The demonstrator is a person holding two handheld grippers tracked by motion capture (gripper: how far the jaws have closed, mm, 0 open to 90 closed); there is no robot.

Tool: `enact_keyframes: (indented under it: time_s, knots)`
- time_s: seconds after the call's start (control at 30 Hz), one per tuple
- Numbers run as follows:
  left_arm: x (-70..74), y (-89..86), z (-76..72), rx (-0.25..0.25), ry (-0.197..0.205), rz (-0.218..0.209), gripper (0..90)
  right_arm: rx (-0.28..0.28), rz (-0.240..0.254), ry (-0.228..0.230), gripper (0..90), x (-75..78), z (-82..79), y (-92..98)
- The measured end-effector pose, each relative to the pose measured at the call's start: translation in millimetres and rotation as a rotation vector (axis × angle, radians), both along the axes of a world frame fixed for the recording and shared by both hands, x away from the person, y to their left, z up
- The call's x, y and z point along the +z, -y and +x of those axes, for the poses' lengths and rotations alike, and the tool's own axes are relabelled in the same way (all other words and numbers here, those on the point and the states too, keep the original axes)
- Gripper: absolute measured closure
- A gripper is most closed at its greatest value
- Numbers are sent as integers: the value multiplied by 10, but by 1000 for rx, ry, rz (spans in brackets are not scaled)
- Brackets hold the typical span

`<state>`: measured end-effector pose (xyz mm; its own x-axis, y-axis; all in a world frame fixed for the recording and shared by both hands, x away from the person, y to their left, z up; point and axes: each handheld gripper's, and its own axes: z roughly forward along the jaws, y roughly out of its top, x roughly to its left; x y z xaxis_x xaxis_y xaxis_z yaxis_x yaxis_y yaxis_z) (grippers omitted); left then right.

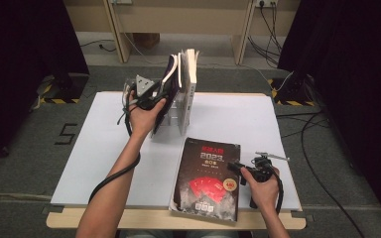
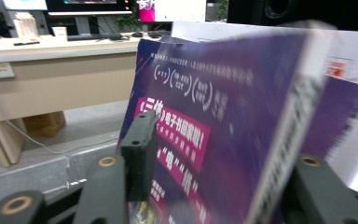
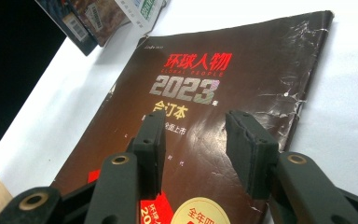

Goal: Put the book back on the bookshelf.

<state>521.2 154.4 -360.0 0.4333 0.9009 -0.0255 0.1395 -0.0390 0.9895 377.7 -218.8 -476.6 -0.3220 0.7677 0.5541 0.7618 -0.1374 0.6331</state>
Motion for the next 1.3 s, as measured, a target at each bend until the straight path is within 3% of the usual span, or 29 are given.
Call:
enact_keyframes:
  time_s: [0.07,0.57,0.63,0.73,0.83,1.03,1.2,1.3]
  knots:
    - [-1,14,-35,-17,7,18,463,0,0,0,586,-3,0,-6]
    - [34,47,-249,-68,15,13,437,0,1,5,586,9,-7,-10]
    - [47,52,-254,-46,16,13,449,0,4,0,586,10,-9,-20]
    - [88,67,-283,46,32,53,505,1,4,2,585,19,-16,-30]
    - [116,90,-245,97,3,92,552,2,0,6,585,12,-10,-23]
    - [157,149,-78,147,-85,120,632,4,-1,4,584,13,-9,-28]
    - [161,239,26,146,-112,169,647,4,0,-4,583,7,-9,-14]
    - [162,262,66,151,-124,168,646,1,0,-4,583,1,-3,-6]
